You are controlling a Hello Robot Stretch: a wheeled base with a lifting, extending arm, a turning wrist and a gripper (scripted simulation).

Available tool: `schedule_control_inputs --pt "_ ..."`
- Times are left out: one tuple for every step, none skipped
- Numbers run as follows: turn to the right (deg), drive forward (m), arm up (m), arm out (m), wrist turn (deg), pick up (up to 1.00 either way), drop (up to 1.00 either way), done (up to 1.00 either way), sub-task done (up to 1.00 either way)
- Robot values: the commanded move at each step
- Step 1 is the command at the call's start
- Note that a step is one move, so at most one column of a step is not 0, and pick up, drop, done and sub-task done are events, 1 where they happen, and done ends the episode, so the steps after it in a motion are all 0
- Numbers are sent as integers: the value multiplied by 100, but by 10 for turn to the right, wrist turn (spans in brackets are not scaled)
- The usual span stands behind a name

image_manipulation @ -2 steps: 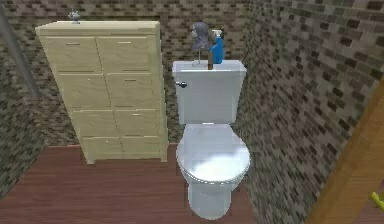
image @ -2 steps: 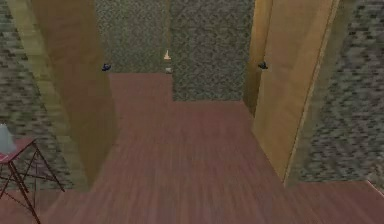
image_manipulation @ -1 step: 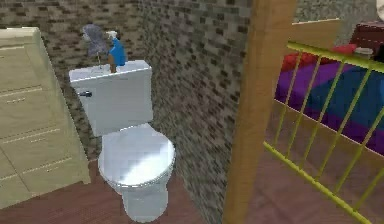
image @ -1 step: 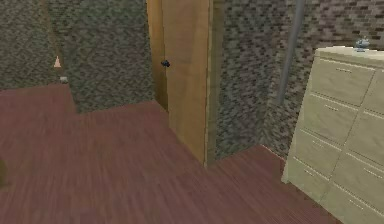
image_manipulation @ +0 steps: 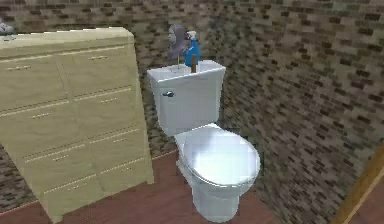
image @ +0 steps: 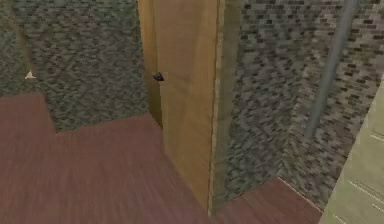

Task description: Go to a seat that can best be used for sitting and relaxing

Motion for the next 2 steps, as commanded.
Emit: schedule_control_inputs --pt "-450 0 0 0 0 0 0 0 0" --pt "0 100 0 0 0 0 0 0 0"
